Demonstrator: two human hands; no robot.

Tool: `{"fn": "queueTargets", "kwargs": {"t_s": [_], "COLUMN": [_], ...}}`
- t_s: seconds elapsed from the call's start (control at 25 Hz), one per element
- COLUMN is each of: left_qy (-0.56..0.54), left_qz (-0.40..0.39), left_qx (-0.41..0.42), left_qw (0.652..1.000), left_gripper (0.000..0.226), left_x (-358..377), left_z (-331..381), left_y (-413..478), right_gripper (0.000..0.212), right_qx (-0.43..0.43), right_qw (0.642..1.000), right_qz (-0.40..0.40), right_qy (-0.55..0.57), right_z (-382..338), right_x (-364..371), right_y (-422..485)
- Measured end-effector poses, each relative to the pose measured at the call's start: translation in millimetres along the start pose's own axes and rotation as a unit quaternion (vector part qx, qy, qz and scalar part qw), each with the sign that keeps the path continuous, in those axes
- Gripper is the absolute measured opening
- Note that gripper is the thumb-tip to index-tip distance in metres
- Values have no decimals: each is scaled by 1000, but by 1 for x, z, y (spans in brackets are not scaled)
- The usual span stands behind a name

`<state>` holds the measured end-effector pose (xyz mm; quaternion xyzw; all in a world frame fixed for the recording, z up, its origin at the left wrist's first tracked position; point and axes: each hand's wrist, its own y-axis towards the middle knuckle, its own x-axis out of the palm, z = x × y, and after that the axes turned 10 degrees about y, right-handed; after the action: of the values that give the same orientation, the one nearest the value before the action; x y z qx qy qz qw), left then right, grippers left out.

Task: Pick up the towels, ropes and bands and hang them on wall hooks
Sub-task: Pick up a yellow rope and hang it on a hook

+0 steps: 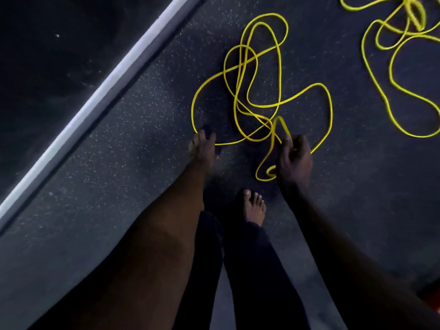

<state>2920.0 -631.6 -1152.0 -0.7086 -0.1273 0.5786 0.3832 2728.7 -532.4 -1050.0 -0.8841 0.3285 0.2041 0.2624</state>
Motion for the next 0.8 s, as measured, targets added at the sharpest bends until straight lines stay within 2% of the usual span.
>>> {"fn": "queueTargets", "kwargs": {"t_s": [0.08,0.16,0.2,0.28,0.36,0.4,0.52,0.64,0.72,0.8], "left_qy": [66,90,61,-98,-276,-320,-386,-444,-449,-494], "left_qz": [31,5,-16,-32,-8,-3,-4,31,82,157], "left_qx": [38,72,69,18,-38,-51,-91,-135,-166,-197], "left_qw": [997,993,996,994,960,946,918,885,874,832], "left_gripper": [42,33,32,26,14,13,23,34,27,23], "left_x": [-2,-6,-13,-38,-76,-98,-183,-276,-325,-374], "left_z": [2,0,-1,-3,-13,-17,-39,-55,-62,-66], "left_y": [9,7,1,-24,-62,-82,-152,-225,-269,-318], "right_gripper": [31,35,35,35,33,31,29,32,28,25], "right_qx": [-10,-22,-21,-9,-2,2,22,-18,-59,-112], "right_qw": [1000,999,999,1000,1000,1000,998,998,992,982], "right_qz": [-13,-27,-29,-20,-18,-26,-51,-64,-107,-148], "right_qy": [-13,-14,-8,2,8,7,6,13,15,42], "right_z": [0,-10,-21,-50,-95,-118,-206,-304,-357,-406], "right_x": [6,12,14,9,-3,-9,-36,-81,-114,-150], "right_y": [4,10,13,17,10,6,-11,-32,-49,-67]}}
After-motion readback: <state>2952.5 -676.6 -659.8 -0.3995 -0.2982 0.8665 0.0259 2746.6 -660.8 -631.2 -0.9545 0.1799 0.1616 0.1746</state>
